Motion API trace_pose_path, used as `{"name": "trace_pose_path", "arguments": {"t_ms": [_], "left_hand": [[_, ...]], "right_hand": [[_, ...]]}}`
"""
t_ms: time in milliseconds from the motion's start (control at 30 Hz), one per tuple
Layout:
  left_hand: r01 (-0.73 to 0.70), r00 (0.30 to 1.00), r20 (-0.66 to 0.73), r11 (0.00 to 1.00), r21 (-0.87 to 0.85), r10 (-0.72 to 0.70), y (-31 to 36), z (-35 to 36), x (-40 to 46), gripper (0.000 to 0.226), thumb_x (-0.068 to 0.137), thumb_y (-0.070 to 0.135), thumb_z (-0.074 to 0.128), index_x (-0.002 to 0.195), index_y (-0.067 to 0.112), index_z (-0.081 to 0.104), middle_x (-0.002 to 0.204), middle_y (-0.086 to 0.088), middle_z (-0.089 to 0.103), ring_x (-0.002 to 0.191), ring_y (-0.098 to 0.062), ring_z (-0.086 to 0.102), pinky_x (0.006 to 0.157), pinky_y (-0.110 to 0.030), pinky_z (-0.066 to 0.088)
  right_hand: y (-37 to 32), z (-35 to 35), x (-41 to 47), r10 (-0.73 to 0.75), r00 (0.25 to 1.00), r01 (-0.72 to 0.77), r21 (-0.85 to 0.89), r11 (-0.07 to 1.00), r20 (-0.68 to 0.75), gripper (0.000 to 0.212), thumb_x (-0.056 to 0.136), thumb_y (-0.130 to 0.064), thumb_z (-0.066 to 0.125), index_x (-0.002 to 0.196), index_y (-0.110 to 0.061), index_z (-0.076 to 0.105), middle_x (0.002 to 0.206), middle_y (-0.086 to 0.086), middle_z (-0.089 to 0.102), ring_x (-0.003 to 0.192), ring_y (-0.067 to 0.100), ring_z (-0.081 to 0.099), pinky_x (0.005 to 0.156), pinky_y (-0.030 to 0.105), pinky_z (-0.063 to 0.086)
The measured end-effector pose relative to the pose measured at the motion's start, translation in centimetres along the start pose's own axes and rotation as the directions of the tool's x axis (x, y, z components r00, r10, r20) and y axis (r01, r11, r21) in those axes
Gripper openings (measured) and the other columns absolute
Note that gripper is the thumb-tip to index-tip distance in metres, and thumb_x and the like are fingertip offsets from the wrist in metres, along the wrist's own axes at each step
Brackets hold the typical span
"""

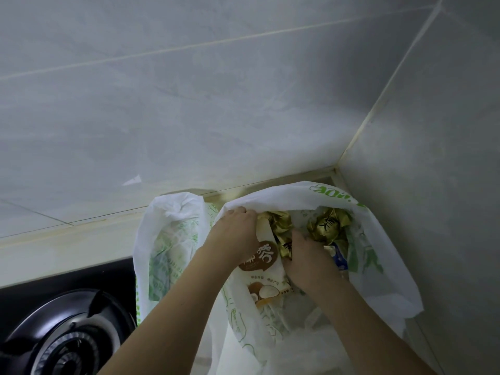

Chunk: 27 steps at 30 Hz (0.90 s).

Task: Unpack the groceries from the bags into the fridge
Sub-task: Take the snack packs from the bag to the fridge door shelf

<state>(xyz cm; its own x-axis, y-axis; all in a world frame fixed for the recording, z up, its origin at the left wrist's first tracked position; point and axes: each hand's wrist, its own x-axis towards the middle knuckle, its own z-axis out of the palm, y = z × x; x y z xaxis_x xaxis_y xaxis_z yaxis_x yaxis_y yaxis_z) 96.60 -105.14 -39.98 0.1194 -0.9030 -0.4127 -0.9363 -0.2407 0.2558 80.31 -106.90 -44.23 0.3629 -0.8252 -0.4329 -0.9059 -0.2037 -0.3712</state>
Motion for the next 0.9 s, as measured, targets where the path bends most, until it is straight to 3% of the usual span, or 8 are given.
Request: {"name": "trace_pose_path", "arguments": {"t_ms": [133, 233, 433, 567, 733, 900], "left_hand": [[0.04, 0.999, 0.032, 0.997, -0.067, -0.038, -0.6, -1.0, -0.8, 0.018, 0.093, 0.011, 0.044, 0.101, 0.016, 0.059, 0.098, 0.001, 0.058, 0.088, -0.017, 0.056, 0.08, -0.032, 0.053], [0.052, 0.995, 0.085, 0.993, -0.109, -0.043, -0.9, -2.0, -2.1, 0.018, 0.095, 0.013, 0.041, 0.1, 0.018, 0.058, 0.091, 0.005, 0.056, 0.085, -0.017, 0.058, 0.077, -0.032, 0.054], [0.092, 0.988, 0.142, 0.98, -0.179, -0.067, -1.3, -4.1, -5.6, 0.016, 0.095, 0.012, 0.039, 0.089, 0.018, 0.052, 0.085, 0.002, 0.058, 0.078, -0.017, 0.056, 0.069, -0.033, 0.048], [0.104, 0.994, 0.05, 0.985, -0.135, -0.098, -1.2, -5.1, -7.5, 0.016, 0.096, 0.014, 0.038, 0.084, 0.02, 0.046, 0.077, 0.001, 0.057, 0.069, -0.018, 0.054, 0.061, -0.031, 0.043], [0.16, 0.978, -0.122, 0.985, -0.071, -0.168, -0.8, -5.6, -8.6, 0.01, 0.097, 0.021, 0.04, 0.088, 0.02, 0.044, 0.074, 0.002, 0.058, 0.065, -0.02, 0.057, 0.066, -0.038, 0.052], [0.161, 0.969, -0.187, 0.987, -0.029, -0.163, -0.1, -5.2, -8.7, 0.008, 0.097, 0.021, 0.038, 0.09, 0.022, 0.042, 0.074, 0.001, 0.057, 0.063, -0.022, 0.054, 0.06, -0.035, 0.046]], "right_hand": [[0.0, 0.4, 0.6, -0.016, 0.999, 0.017, 0.024, 1.0, -0.03, 0.046, 0.086, -0.03, 0.064, 0.125, -0.02, 0.042, 0.112, 0.004, 0.062, 0.103, 0.025, 0.06, 0.086, 0.037, 0.053], [0.0, 0.5, 1.0, -0.033, 0.999, 0.035, 0.074, 0.997, -0.032, 0.046, 0.085, -0.035, 0.066, 0.123, -0.021, 0.043, 0.11, 0.002, 0.062, 0.1, 0.024, 0.06, 0.083, 0.037, 0.053], [0.6, -0.2, 1.2, -0.028, 0.998, 0.016, 0.213, 0.977, 0.049, 0.056, 0.084, -0.036, 0.069, 0.132, -0.022, 0.044, 0.122, -0.001, 0.061, 0.112, 0.023, 0.058, 0.092, 0.039, 0.049], [0.7, -0.3, 1.2, -0.016, 0.999, 0.009, 0.167, 0.986, 0.042, 0.048, 0.086, -0.037, 0.067, 0.126, -0.017, 0.05, 0.117, 0.003, 0.062, 0.106, 0.024, 0.059, 0.082, 0.031, 0.047], [-0.3, 0.4, 1.3, -0.026, 0.997, 0.021, 0.058, 0.998, 0.07, 0.055, 0.081, -0.042, 0.066, 0.128, -0.018, 0.049, 0.121, 0.009, 0.05, 0.113, 0.03, 0.05, 0.093, 0.042, 0.048], [-1.1, 0.5, 1.0, -0.024, 0.998, 0.025, -0.017, 1.0, 0.057, 0.046, 0.082, -0.036, 0.066, 0.12, -0.017, 0.047, 0.117, 0.008, 0.047, 0.111, 0.028, 0.05, 0.087, 0.035, 0.046]]}}
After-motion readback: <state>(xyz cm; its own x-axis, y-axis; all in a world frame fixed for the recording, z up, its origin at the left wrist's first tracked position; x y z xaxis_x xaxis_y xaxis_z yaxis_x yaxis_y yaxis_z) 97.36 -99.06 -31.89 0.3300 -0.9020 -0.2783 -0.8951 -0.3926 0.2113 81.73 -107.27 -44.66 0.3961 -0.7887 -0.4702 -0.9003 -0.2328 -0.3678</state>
